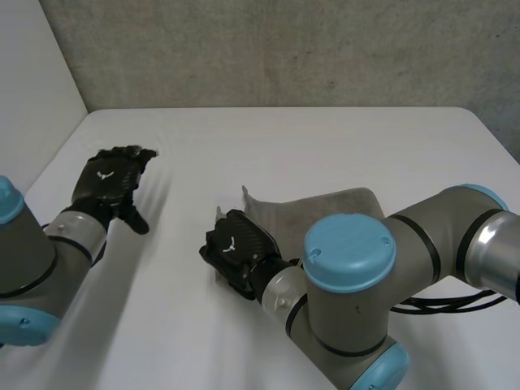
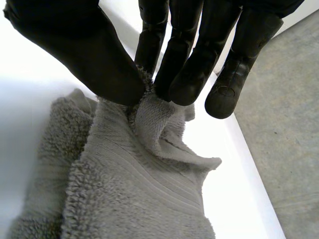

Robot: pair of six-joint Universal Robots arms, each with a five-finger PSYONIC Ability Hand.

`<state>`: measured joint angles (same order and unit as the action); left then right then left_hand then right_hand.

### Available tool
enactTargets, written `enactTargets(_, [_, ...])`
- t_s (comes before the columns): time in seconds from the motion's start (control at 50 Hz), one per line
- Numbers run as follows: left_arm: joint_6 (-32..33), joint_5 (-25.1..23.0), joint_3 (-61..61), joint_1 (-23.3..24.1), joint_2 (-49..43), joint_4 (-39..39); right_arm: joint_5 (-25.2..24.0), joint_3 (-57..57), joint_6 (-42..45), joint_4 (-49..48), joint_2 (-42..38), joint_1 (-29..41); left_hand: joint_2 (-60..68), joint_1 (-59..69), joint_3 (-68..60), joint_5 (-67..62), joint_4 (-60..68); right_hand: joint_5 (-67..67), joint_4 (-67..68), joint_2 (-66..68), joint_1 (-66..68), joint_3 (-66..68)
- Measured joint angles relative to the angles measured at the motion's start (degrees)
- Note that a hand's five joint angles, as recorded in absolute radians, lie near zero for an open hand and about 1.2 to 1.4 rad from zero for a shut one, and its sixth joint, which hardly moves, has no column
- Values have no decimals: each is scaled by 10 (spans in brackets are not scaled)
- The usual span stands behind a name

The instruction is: Fold the laundry

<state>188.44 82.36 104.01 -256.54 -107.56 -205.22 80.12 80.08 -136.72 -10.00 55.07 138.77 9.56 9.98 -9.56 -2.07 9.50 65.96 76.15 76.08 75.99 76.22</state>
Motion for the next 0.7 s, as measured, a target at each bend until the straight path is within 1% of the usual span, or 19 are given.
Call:
enactTargets(0.02, [0,0,-3,4,-1,0,-1,0,-2,0,-1,1,0,0,0,0,0,-25,-23,-30,-30,-24])
enactTargets(0.04, [-1,1,-9,12,-2,-1,-4,0,-6,1,-2,3,0,0,0,0,0,-109,-116,-117,-114,-117])
enactTargets(0.06, [-3,2,-16,20,-3,-2,-7,0,-12,2,-5,5,0,0,0,0,0,-243,-245,-250,-246,-246])
enactTargets(0.08, [-4,2,-19,24,-4,-2,-7,0,-14,2,-5,6,0,0,0,0,0,-303,-290,-308,-304,-292])
enactTargets(0.12, [-9,3,-32,41,-8,-2,-8,1,-20,5,-6,8,0,0,0,0,0,-537,-508,-521,-514,-514])
enactTargets(0.18, [-22,4,-47,59,-13,-3,-3,9,-29,11,7,4,0,0,0,0,0,-624,-609,-615,-610,-618])
enactTargets(0.24, [-42,5,-63,80,-19,-3,2,30,-50,16,36,-15,0,0,0,0,0,-624,-612,-618,-623,-624])
enactTargets(0.28, [-57,6,-72,93,-23,-3,4,50,-72,18,62,-40,0,0,0,0,0,-624,-612,-618,-625,-624])
enactTargets(0.32, [-72,6,-80,106,-28,-2,4,72,-102,19,91,-74,0,0,0,0,0,-624,-612,-618,-625,-624])
enactTargets(0.36, [-91,7,-89,125,-37,-2,1,103,-145,21,130,-124,0,0,0,0,0,-624,-612,-618,-625,-624])
enactTargets(0.42, [-106,7,-95,142,-50,-2,-8,136,-186,22,165,-179,0,0,0,0,0,-624,-612,-618,-625,-624])
enactTargets(0.44, [-112,7,-97,153,-61,-1,-16,153,-201,23,178,-207,0,0,0,0,0,-624,-612,-618,-625,-624])
enactTargets(0.46, [-114,8,-98,158,-67,-1,-21,162,-207,23,183,-220,0,0,0,0,0,-624,-612,-618,-625,-624])
enactTargets(0.48, [-117,8,-99,168,-78,-1,-36,185,-218,24,194,-255,1,0,-1,0,1,-624,-612,-618,-625,-624])
enactTargets(0.5, [-117,8,-100,171,-83,-1,-41,192,-220,24,196,-265,1,0,-1,0,1,-624,-612,-618,-625,-624])
enactTargets(0.54, [-118,9,-101,188,-108,0,-72,228,-223,23,204,-314,1,0,-1,0,1,-624,-612,-618,-625,-624])
enactTargets(0.64, [-114,13,-100,208,-148,3,-127,286,-203,17,202,-380,1,0,-1,0,1,-615,-610,-615,-613,-618])
enactTargets(0.66, [-113,14,-99,209,-152,3,-131,290,-200,15,201,-384,1,0,-1,0,1,-604,-605,-608,-605,-609])
enactTargets(0.7, [-109,21,-98,211,-162,5,-142,305,-184,6,193,-397,1,0,-1,0,1,-534,-546,-544,-544,-544])
